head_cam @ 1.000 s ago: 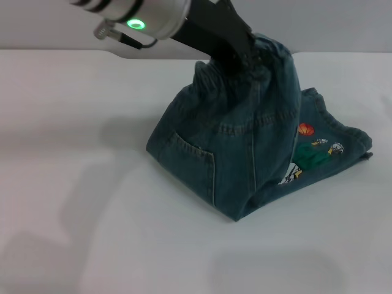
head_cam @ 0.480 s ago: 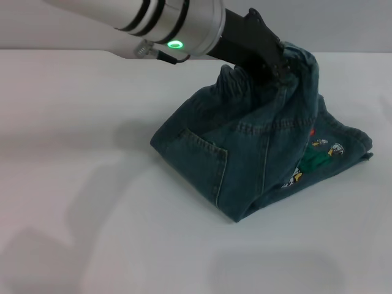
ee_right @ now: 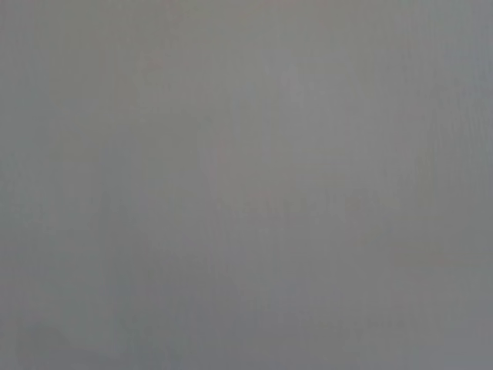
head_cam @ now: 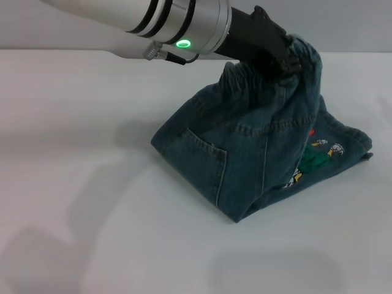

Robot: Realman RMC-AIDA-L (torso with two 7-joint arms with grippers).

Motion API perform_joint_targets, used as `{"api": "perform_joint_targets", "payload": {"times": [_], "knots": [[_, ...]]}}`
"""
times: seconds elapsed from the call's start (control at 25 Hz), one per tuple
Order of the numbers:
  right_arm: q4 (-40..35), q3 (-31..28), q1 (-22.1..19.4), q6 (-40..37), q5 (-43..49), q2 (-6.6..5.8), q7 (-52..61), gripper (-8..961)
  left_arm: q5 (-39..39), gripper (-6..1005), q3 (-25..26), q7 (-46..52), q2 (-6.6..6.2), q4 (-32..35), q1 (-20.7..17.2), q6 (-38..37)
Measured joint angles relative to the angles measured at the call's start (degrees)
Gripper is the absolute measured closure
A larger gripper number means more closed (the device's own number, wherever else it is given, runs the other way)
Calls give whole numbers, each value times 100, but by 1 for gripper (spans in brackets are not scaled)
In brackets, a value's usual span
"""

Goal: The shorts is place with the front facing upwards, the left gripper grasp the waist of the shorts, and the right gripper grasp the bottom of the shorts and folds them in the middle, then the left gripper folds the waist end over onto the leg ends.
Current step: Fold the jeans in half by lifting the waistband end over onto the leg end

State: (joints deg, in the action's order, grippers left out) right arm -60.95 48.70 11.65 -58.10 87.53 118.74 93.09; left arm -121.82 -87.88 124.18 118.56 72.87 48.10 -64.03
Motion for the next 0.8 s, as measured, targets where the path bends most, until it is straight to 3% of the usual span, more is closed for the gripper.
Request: {"api": "perform_joint_targets", "payload": {"times": [0.08,0.28,0.72,0.8], "knots": [[5,13,1,0,3,0,-1,496,4,929,-1,3,0,-8,-2,26],[69,-4,25,1,8,-2,-30,496,9,764,-1,4,0,-17,0,47],[183,-19,99,1,5,-17,-73,495,269,292,-1,-172,-2,33,-32,0],[183,-19,100,1,5,-18,-73,495,430,246,-22,-408,-8,39,-69,-104]]}}
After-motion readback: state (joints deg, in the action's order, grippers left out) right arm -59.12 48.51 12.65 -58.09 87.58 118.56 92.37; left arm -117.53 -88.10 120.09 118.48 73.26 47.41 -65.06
